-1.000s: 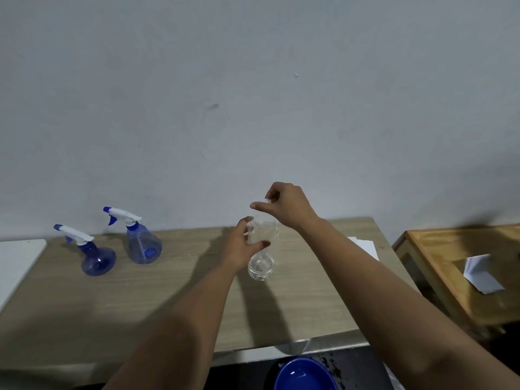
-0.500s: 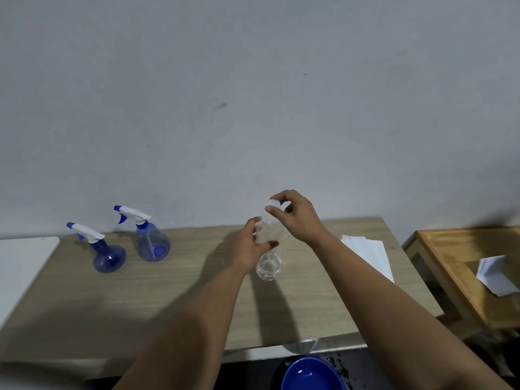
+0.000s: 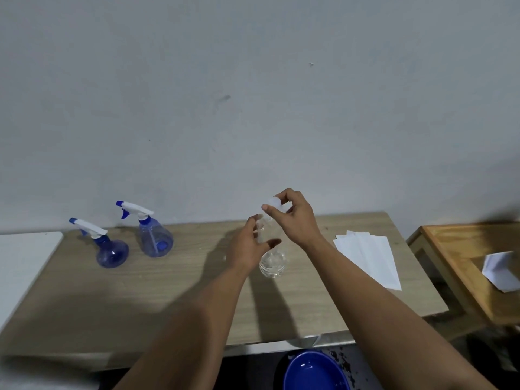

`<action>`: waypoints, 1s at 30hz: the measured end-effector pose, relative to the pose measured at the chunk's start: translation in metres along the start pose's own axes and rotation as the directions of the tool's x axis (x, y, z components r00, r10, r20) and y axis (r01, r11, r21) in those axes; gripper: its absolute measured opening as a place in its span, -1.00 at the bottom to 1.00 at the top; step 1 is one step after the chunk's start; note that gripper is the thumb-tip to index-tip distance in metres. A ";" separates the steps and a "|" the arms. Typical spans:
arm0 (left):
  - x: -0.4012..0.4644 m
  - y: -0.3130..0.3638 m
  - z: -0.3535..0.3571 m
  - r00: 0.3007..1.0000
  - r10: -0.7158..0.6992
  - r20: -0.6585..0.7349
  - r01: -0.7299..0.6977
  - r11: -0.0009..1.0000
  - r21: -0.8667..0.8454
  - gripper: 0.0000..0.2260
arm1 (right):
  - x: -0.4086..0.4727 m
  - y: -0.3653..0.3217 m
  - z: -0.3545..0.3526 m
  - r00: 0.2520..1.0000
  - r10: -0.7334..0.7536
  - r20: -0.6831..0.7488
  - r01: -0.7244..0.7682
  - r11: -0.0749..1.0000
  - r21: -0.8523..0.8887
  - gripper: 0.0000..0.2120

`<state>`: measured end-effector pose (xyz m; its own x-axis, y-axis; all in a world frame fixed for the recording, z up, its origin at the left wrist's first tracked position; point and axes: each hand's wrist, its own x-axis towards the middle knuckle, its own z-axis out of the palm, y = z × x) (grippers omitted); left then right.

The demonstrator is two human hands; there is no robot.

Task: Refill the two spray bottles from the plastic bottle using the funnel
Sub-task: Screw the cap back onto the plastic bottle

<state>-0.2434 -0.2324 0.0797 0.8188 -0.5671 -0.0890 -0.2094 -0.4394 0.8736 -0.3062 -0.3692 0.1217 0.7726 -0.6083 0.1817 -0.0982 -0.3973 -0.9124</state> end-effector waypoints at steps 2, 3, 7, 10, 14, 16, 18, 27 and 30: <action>-0.001 0.001 -0.003 1.000 0.014 0.013 -0.014 1.000 0.013 -0.24 | -0.002 -0.001 0.002 0.998 -0.002 -0.062 0.000 0.999 -0.040 -0.73; -0.003 0.001 -0.004 0.999 0.022 0.035 -0.023 0.999 0.029 -0.20 | -0.005 0.001 0.003 0.995 -0.005 -0.101 -0.002 0.998 -0.066 -0.69; -0.010 -0.022 -0.007 0.995 0.041 0.090 -0.063 0.967 0.245 0.02 | -0.032 0.027 0.012 0.983 0.093 -0.156 -0.101 0.994 -0.042 -0.22; -0.006 -0.067 -0.010 0.999 -0.022 0.042 0.002 0.905 0.425 0.00 | -0.052 0.061 0.024 0.977 0.197 -0.078 -0.201 0.978 -0.051 0.09; 0.013 -0.118 -0.006 0.999 -0.045 -0.014 0.046 0.840 0.541 -0.16 | -0.061 0.101 0.047 0.963 0.268 -0.008 -0.268 0.961 -0.067 0.13; 0.022 -0.131 -0.001 0.999 -0.038 0.008 0.027 0.838 0.545 -0.16 | -0.060 0.111 0.055 0.962 0.273 -0.029 -0.274 0.961 -0.040 0.02; 0.033 -0.140 0.004 1.000 -0.019 0.000 0.016 0.827 0.563 -0.17 | -0.053 0.117 0.063 0.960 0.273 -0.061 -0.274 0.962 -0.003 -0.16; 0.094 -0.156 0.003 0.996 0.060 -0.060 -0.011 0.793 0.609 -0.46 | 0.016 0.125 0.089 0.967 0.250 -0.046 -0.249 0.968 0.030 -0.18; 0.118 -0.157 -0.003 0.996 0.040 -0.075 0.013 0.796 0.605 -0.50 | 0.040 0.127 0.098 0.972 0.231 -0.036 -0.230 0.973 0.024 -0.15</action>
<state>-0.1120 -0.2282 -0.0663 0.8474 -0.5306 -0.0181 -0.4791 -0.7790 0.4044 -0.2262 -0.3768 -0.0232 0.7057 -0.7082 -0.0210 -0.2587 -0.2300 -0.9382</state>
